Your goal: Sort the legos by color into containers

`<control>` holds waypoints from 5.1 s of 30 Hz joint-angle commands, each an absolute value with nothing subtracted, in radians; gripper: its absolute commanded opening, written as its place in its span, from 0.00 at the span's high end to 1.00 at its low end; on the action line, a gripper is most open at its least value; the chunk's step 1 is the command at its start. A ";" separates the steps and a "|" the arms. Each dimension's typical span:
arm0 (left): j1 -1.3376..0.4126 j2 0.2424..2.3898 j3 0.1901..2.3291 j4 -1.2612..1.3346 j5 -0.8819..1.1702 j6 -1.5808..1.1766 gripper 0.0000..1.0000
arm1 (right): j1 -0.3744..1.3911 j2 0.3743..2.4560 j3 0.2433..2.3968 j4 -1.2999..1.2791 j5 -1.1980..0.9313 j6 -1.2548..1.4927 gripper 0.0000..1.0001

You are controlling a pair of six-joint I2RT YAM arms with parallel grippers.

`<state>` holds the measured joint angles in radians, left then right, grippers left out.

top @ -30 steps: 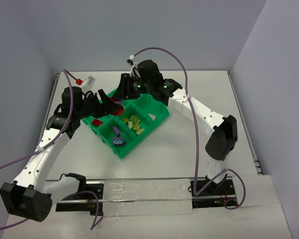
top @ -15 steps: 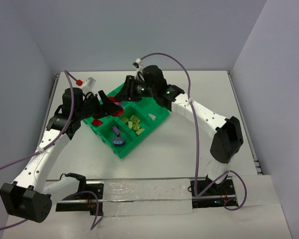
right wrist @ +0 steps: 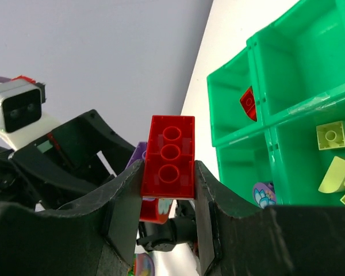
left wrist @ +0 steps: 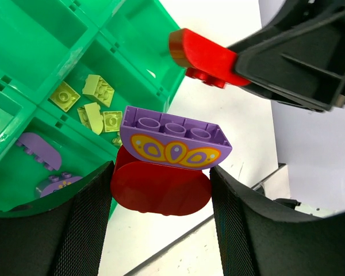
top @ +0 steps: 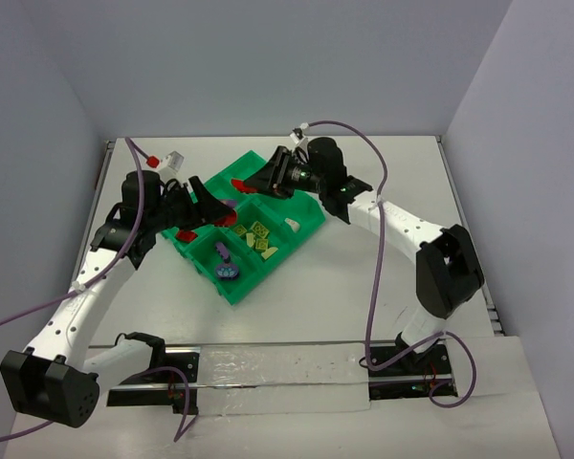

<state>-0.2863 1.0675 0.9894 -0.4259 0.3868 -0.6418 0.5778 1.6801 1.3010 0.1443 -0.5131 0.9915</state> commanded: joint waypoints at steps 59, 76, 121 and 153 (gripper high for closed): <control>-0.135 1.293 1.334 -0.636 0.186 -0.619 0.56 | 0.576 1.565 1.388 -0.348 -0.192 0.397 1.00; -0.126 1.396 1.508 -0.719 0.197 -0.641 0.55 | 0.596 1.727 1.630 -0.364 -0.292 0.235 1.00; -0.075 1.297 1.551 -0.951 -0.069 -0.763 0.56 | 0.838 2.172 1.917 -0.197 -0.352 0.324 1.00; -0.068 1.324 1.507 -0.900 -0.009 -0.770 0.56 | 0.841 1.895 1.722 -0.116 -0.373 0.336 0.37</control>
<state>-0.0752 1.3171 1.5150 -0.9536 -0.0624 -0.7567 0.8402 1.9718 1.7273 -0.2005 -0.3312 0.3395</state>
